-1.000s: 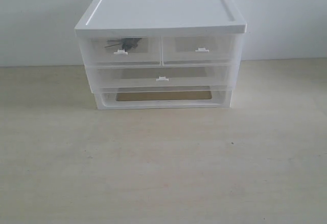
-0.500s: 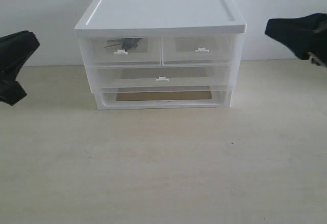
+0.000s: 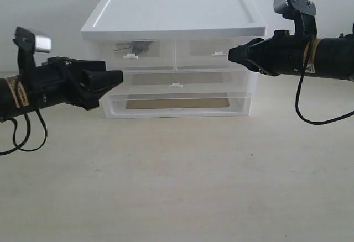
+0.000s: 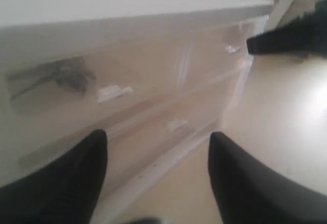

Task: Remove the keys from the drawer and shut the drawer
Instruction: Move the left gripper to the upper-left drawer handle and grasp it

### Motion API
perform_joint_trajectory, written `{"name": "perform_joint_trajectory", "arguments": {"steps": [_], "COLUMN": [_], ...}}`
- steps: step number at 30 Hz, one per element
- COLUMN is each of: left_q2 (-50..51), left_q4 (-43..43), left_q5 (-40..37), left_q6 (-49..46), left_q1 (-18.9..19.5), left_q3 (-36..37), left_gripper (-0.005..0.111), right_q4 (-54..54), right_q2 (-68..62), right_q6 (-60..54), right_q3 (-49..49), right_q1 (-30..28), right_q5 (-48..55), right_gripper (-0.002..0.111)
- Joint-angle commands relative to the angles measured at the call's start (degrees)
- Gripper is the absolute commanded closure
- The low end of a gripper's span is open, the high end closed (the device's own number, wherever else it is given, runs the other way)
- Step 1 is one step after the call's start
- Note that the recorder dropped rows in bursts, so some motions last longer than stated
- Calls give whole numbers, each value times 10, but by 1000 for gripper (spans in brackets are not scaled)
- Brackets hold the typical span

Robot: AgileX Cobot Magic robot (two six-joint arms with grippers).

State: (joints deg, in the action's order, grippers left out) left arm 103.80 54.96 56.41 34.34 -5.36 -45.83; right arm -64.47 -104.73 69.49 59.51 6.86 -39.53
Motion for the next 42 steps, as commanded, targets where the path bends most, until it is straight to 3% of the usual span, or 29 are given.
{"name": "perform_joint_trajectory", "arguments": {"steps": [1,7,23,31,42], "left_q2": [5,7,74,112,116], "left_q4": [-64,-227,-231,-211,-271], "left_q5": [-59,-74,-16,-14,-6], "left_q6": [-273,-577,-636,-671,-740], "left_q1": [-42,-76,-79,-80,-80], "left_q3": [-12,-12,-56,-89,-91], "left_gripper": [51,52,52,70,70], "right_q4": [11,24,73,73,72], "right_q2": [0,1,1,1,1], "right_q6": [-21,-30,-74,-74,-74], "right_q3": [6,12,12,12,12], "right_q1": [1,1,11,11,11], "right_q5": [1,13,23,26,33], "right_gripper": [83,83,83,83,83]}}
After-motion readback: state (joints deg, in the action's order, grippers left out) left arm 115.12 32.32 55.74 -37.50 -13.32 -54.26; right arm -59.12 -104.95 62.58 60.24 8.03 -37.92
